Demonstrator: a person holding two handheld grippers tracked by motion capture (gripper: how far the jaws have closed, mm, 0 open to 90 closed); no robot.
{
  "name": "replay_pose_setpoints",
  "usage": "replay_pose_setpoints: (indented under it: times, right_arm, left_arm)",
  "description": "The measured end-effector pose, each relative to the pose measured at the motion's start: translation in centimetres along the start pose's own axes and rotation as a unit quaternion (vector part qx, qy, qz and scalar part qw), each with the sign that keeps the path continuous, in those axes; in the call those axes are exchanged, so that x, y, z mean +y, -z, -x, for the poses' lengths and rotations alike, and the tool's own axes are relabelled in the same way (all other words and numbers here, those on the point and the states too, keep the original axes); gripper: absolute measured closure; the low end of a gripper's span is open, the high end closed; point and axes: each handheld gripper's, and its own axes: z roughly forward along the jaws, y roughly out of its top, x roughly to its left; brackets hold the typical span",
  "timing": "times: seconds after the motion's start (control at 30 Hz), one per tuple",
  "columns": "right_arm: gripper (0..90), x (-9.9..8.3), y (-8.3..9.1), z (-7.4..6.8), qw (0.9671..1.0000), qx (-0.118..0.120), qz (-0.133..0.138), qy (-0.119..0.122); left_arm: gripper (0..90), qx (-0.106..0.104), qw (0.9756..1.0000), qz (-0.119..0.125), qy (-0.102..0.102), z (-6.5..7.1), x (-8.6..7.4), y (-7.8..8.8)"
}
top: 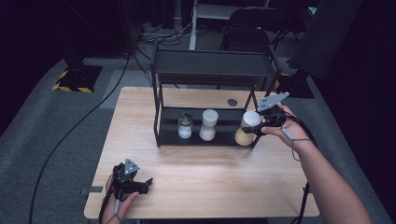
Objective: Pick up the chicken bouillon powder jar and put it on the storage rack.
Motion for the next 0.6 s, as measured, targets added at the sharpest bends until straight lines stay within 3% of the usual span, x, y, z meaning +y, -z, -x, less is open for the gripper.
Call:
replay_pose_setpoints:
  times: [0.6]
  right_arm:
    - [33.3, 1.3, -3.0, 1.7, 0.9999, -0.001, -0.008, -0.008]
  left_arm:
    - [1.1, 0.0, 1.0, 0.0, -0.001, 0.0, 0.0, 0.0]
